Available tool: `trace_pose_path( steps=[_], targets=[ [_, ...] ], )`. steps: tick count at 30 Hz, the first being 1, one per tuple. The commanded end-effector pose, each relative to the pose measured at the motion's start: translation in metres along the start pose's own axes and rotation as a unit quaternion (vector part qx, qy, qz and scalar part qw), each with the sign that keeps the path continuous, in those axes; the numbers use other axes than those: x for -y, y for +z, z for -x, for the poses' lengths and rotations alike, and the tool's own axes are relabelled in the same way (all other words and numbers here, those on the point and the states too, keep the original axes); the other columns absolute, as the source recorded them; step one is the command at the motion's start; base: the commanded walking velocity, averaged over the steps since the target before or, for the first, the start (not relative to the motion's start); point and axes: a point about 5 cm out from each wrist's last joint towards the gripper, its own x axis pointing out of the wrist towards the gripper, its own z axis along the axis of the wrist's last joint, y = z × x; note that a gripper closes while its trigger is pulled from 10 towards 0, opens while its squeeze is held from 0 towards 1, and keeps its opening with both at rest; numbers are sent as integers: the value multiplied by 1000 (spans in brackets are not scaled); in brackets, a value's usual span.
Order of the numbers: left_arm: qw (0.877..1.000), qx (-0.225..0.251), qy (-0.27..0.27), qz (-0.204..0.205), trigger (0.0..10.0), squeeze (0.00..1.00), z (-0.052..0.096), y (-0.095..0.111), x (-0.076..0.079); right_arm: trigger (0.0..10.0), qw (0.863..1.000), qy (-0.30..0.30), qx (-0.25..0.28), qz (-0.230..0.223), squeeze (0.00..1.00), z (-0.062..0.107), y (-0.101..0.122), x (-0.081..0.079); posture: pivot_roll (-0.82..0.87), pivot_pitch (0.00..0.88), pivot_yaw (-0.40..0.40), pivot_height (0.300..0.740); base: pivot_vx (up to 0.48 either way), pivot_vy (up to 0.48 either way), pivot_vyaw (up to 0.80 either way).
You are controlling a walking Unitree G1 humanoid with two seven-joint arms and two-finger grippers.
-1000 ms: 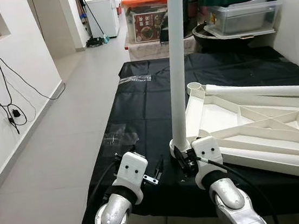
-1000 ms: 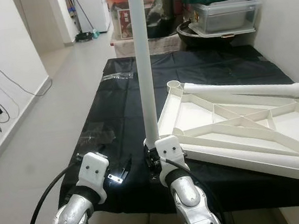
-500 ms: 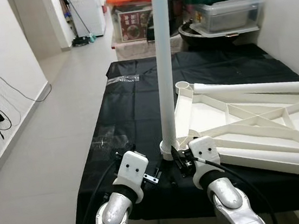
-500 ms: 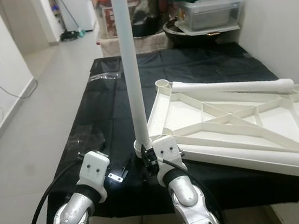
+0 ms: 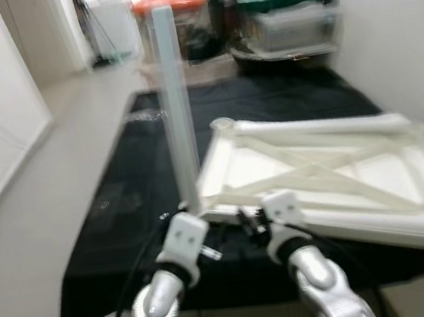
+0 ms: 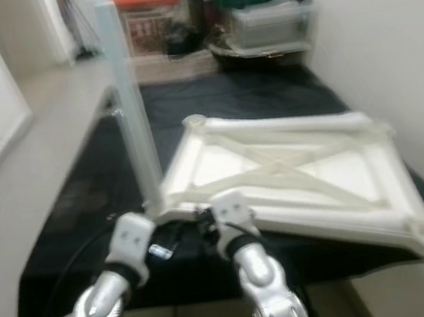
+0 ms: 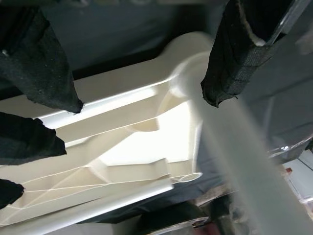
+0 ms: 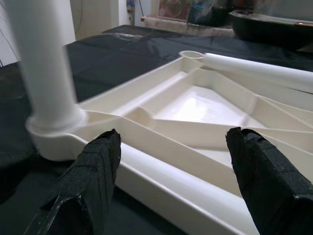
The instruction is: Building children table
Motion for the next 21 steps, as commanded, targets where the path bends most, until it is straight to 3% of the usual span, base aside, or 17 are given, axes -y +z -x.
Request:
trace_pose_path(
  steps=[1, 10, 16, 21],
  targets=[
    [1000, -6, -8, 4, 10000, 0, 0, -2, 4, 10000, 1000, -2, -7, 0, 0, 1, -3, 1, -34, 0, 17, 740, 0, -480, 0],
    [1000, -6, -9, 7, 10000, 0, 1, -3, 3, 10000, 1000, 4, -8, 6, 0, 1, -4, -2, -33, 0, 17, 740, 0, -451, 0],
    [1000, -6, -8, 15, 10000, 0, 1, -3, 2, 10000, 1000, 5, -8, 4, 0, 1, -4, -2, -37, 0, 17, 740, 0, 0, 0],
    [1000, -7, -10, 22, 10000, 0, 1, -3, 3, 10000, 999, -2, 11, -35, 0, 0, 2, 4, -36, 0, 15, 740, 0, 0, 0]
  ],
)
